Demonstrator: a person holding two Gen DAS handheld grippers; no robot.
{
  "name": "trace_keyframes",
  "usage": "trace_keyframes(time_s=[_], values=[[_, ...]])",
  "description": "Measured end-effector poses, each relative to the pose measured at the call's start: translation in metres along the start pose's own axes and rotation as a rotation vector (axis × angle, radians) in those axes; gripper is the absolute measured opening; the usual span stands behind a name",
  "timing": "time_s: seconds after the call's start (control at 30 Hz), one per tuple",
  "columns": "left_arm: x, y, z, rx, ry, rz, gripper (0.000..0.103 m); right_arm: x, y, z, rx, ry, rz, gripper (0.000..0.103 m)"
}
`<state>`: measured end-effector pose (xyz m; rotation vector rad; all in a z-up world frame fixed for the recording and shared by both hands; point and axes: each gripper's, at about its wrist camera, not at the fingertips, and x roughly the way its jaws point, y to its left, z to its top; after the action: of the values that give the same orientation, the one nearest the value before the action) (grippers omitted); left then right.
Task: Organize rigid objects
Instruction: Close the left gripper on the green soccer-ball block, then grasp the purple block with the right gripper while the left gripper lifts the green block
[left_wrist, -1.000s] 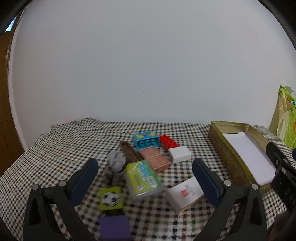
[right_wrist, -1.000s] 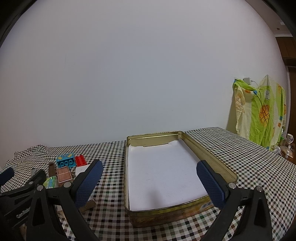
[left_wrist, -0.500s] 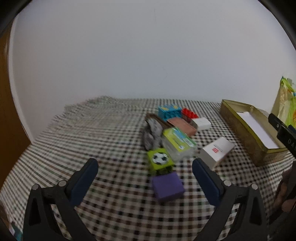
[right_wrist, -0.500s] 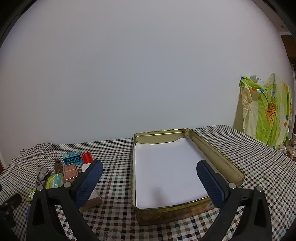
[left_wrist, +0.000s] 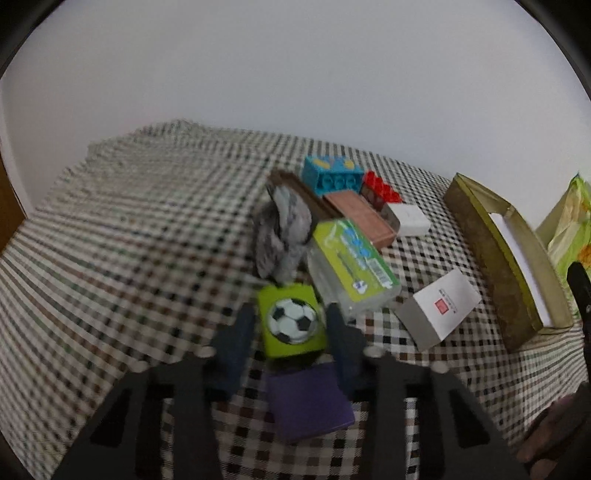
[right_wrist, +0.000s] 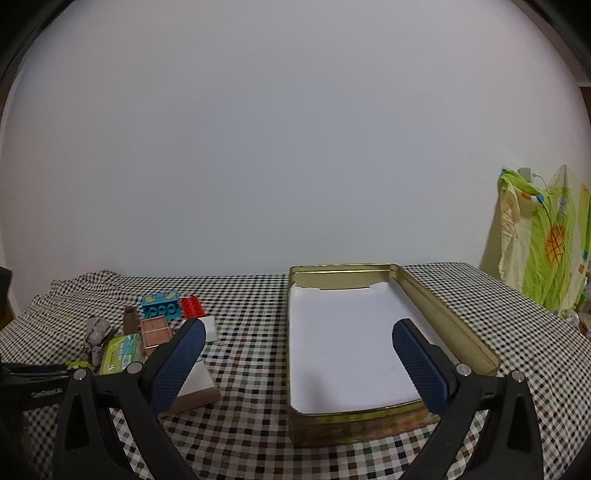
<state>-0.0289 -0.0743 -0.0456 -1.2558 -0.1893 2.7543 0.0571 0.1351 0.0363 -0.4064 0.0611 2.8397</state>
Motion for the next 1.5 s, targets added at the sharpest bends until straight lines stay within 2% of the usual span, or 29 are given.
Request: trace_keyframes(time_s=[0.1,0.23,0.33,0.43,0.57,0.67,0.73,0.87,1.03,1.13,1.2,1.23,1.37,1.47,1.5], values=[[0.009,-0.004,-0.005,0.025,0.026,0.025,0.032,0.004,0.0,0.0,0.007,0.025,0.049,0.103],[0.008,-0.002,-0.007,0.024,0.023,-0.004,0.032,0.009,0.005,-0.001,0.001,0.06,0.125,0.103],[0.007,0.004,-0.007,0.01,0.023,-0.039,0.031,0.006,0.012,-0.002,-0.041,0.052,0.136,0.103],[0.008,0.006,-0.004,0.014,0.021,-0.053,0.031,0.002,0.019,-0.003,-0.058,0.06,0.195,0.103],[-0.008,0.021,0.001,-0.012,-0.017,-0.058,0.031,0.001,0.023,-0.005,-0.072,0.087,0.255,0.103],[-0.027,0.032,0.001,0.002,-0.066,-0.02,0.031,-0.001,0.034,-0.01,-0.061,0.162,0.324,0.103],[-0.038,0.04,-0.001,0.035,-0.091,-0.006,0.031,-0.007,0.049,-0.015,-0.058,0.204,0.391,0.103],[-0.054,0.06,-0.004,0.03,-0.121,0.03,0.031,-0.007,0.098,-0.026,-0.132,0.32,0.486,0.101],[-0.067,0.077,-0.005,0.025,-0.146,0.065,0.031,-0.007,0.145,-0.034,-0.219,0.391,0.548,0.099],[-0.069,0.08,-0.005,0.019,-0.145,0.066,0.031,0.002,0.167,-0.043,-0.279,0.476,0.491,0.089],[-0.07,0.081,-0.005,0.021,-0.147,0.062,0.031,0.009,0.174,-0.05,-0.307,0.545,0.481,0.068],[-0.072,0.081,-0.006,0.024,-0.148,0.064,0.031,0.011,0.176,-0.054,-0.315,0.569,0.471,0.063],[-0.07,0.079,-0.007,0.021,-0.138,0.057,0.031,0.011,0.168,-0.053,-0.306,0.589,0.469,0.059],[-0.067,0.07,-0.009,0.031,-0.13,0.052,0.031,0.006,0.159,-0.052,-0.297,0.581,0.479,0.043],[-0.066,0.067,-0.009,0.034,-0.128,0.048,0.031,0.005,0.152,-0.051,-0.276,0.587,0.485,0.043]])
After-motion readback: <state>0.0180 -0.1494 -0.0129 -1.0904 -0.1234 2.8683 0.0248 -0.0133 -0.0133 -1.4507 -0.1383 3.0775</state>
